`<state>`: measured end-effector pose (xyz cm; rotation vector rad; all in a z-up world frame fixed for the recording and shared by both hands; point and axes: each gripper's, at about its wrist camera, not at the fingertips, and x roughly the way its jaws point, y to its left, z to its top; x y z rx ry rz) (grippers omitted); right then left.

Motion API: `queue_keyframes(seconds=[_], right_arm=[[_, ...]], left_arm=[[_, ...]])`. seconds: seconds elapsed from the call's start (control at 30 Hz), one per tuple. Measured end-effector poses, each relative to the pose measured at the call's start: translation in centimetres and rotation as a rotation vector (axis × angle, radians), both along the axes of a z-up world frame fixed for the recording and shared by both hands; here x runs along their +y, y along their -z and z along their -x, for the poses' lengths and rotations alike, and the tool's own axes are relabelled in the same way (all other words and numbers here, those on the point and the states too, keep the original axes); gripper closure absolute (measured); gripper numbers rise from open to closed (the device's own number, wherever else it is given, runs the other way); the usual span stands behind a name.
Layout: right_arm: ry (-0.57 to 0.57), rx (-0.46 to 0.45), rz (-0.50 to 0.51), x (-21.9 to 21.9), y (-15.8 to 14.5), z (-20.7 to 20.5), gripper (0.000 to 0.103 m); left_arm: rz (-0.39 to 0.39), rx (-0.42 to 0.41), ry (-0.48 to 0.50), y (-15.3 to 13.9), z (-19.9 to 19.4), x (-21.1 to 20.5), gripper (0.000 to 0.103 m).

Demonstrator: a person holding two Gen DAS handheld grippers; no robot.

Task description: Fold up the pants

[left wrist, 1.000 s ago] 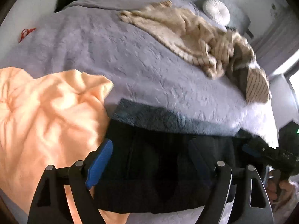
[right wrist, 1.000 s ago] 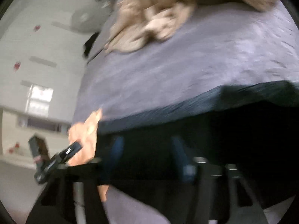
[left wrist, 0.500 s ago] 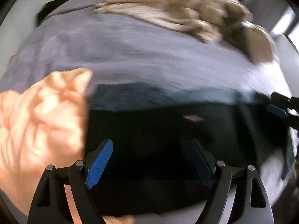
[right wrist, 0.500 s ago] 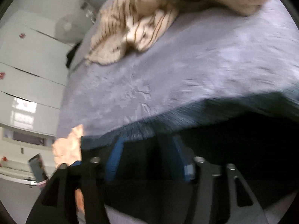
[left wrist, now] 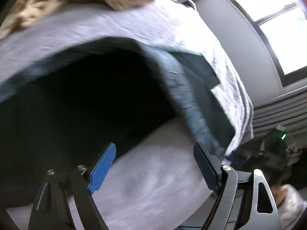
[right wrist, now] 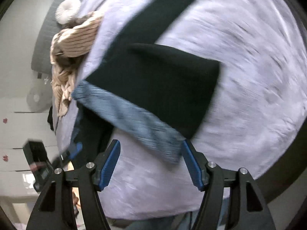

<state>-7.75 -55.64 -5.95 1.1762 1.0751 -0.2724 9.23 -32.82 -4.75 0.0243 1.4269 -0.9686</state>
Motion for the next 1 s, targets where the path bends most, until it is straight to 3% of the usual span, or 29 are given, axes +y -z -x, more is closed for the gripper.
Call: queue_keyframes(seconds=[0.13, 0.27, 0.33, 0.37, 0.4, 0.47, 0.6, 0.63, 0.67, 0.7, 0.8, 0.9, 0.97, 1.0], right_arm=[[-0.032, -0.042, -0.156, -1.6, 4.0, 0.6, 0.033], [-0.061, -0.119, -0.282, -2.5, 6.7, 0.0, 0.032], [-0.032, -0.163, -0.365, -2.9, 8.1, -0.2, 0.037], [-0.016, -0.157, -0.403, -3.0, 8.7, -0.3, 0.064], [-0.015, -0.140, -0.427, -3.0, 8.8, -0.2, 0.084], [-0.002, -0.155, -0.475, -3.1, 8.6, -0.2, 0.085], [0.071, -0.289, -0.587, -4.8, 4.5, -0.6, 0.085], [0.091, -0.326, -0.605, -5.5, 3.5, -1.1, 0.085], [0.105, -0.364, -0.613, -6.6, 2.2, -1.9, 0.085], [0.114, -0.382, -0.615, -7.4, 1.6, -2.6, 0.085], [0.182, -0.459, -0.644, -11.1, -0.4, -5.9, 0.085], [0.228, -0.491, -0.586, -15.3, -1.8, -9.8, 0.084], [0.263, -0.459, -0.517, -17.9, -2.2, -12.4, 0.079], [0.261, -0.424, -0.461, -19.1, -2.2, -13.7, 0.053]], left_arm=[[-0.026, 0.083, -0.037, 2.2, 0.8, -5.3, 0.019], [-0.054, 0.117, -0.056, 4.3, 2.2, -7.5, 0.019], [-0.088, 0.119, -0.054, 5.0, 2.5, -8.1, 0.024], [-0.100, 0.116, -0.054, 5.1, 2.6, -8.3, 0.038], [-0.102, 0.118, -0.047, 4.9, 2.8, -8.6, 0.048], [-0.091, 0.107, -0.030, 3.5, 2.9, -8.5, 0.050], [-0.087, -0.013, -0.016, -0.6, 2.0, -9.1, 0.049], [-0.091, -0.034, -0.024, -1.3, 1.5, -9.2, 0.044], [-0.093, -0.062, -0.039, -2.3, 0.7, -9.4, 0.022], [-0.086, -0.085, -0.052, -2.9, 0.1, -9.4, 0.015], [-0.075, -0.162, -0.065, -4.9, -1.5, -9.4, 0.015], [-0.088, -0.222, -0.111, -6.2, -3.4, -8.0, 0.015], [-0.124, -0.247, -0.152, -6.0, -4.4, -7.1, 0.015], [-0.148, -0.246, -0.180, -5.4, -5.0, -6.5, 0.015]])
